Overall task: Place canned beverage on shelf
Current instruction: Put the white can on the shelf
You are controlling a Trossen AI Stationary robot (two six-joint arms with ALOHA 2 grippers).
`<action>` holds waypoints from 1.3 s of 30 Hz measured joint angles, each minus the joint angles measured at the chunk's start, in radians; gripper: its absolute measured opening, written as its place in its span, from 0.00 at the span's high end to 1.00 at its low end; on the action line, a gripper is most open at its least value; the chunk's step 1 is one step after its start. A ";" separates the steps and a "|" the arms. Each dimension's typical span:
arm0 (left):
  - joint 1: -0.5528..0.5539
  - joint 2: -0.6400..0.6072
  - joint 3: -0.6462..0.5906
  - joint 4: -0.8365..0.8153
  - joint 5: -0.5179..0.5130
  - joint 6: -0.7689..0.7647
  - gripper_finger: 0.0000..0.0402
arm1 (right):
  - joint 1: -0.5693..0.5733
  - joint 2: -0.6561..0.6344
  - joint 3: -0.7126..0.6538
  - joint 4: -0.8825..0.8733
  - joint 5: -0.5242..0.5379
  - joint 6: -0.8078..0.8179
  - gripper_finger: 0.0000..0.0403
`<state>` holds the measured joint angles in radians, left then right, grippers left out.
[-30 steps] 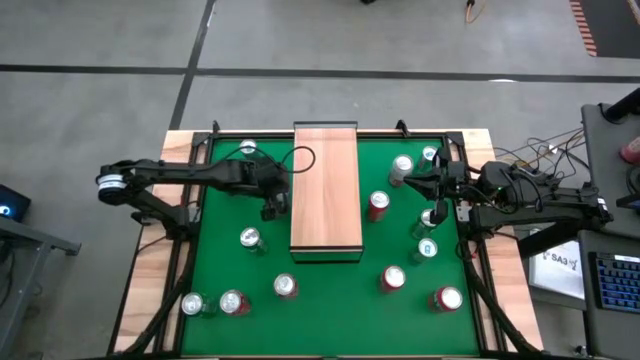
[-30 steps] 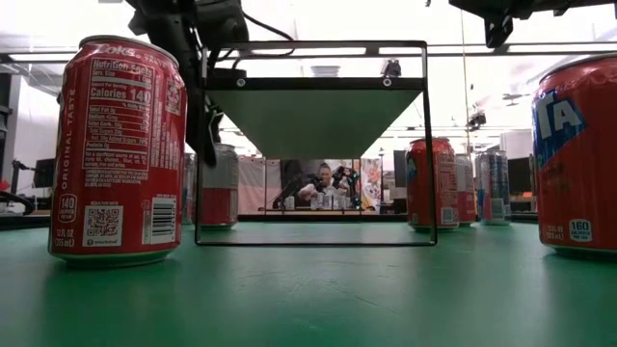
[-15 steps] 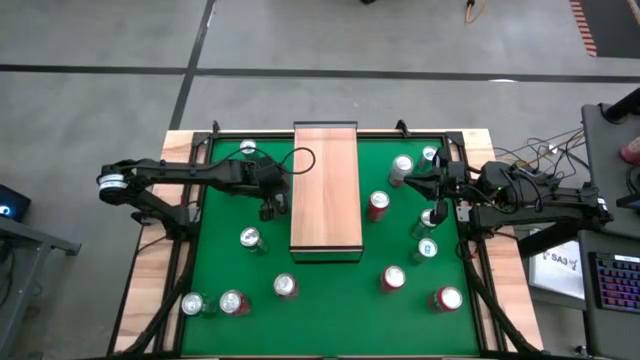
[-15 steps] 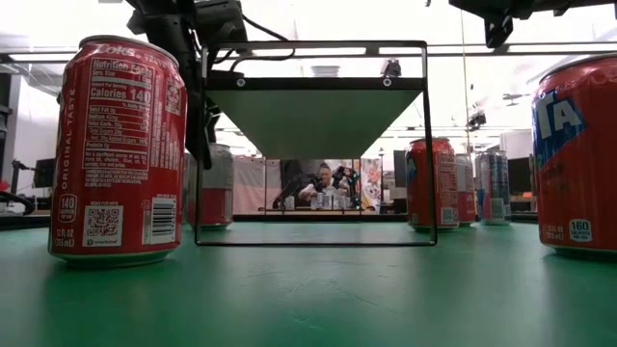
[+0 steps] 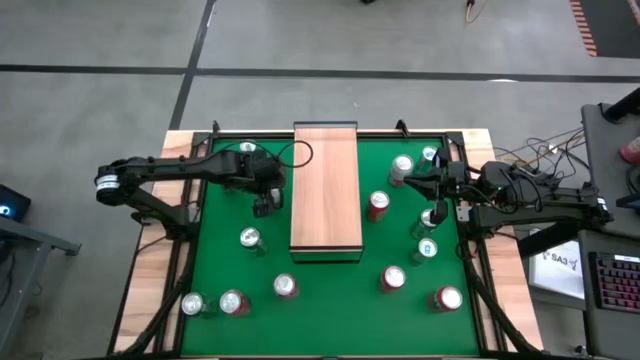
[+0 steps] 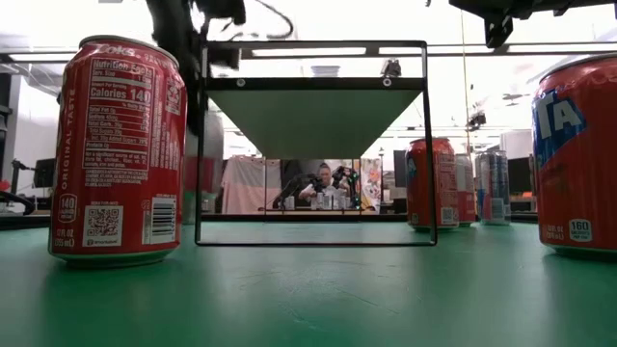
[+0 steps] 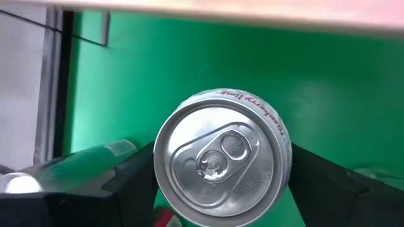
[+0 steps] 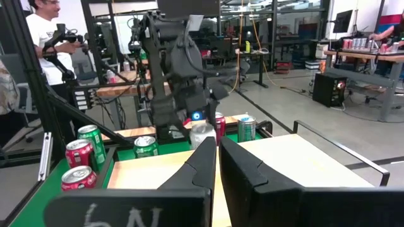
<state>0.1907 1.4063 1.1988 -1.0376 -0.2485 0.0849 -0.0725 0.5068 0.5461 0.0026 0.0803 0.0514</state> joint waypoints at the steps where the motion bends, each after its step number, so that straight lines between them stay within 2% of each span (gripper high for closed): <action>1: -0.002 0.000 0.031 -0.022 0.000 0.001 0.30 | 0.000 0.000 0.000 0.000 0.000 0.001 0.97; 6: -0.008 0.000 0.188 -0.160 -0.002 -0.001 0.30 | 0.000 0.000 0.000 0.000 0.000 0.014 0.97; 12: -0.015 -0.001 0.356 -0.251 -0.005 -0.015 0.30 | 0.000 0.000 0.000 0.000 0.000 0.019 0.97; 21: -0.045 0.009 0.527 -0.239 -0.003 -0.008 0.30 | 0.000 0.000 0.000 0.000 0.000 0.019 0.97; 29: -0.051 0.108 0.677 -0.240 0.065 0.061 0.30 | 0.000 0.000 0.000 0.000 0.000 0.019 0.97; 35: -0.052 0.206 0.792 -0.249 0.161 0.169 0.30 | 0.000 0.000 0.000 -0.005 0.000 0.019 0.97; 39: -0.054 0.277 0.875 -0.310 0.194 0.235 0.30 | 0.000 0.000 0.000 -0.006 0.000 0.019 0.97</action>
<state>0.1368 1.6829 2.0733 -1.3473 -0.0549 0.3195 -0.0726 0.5065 0.5461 -0.0032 0.0802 0.0704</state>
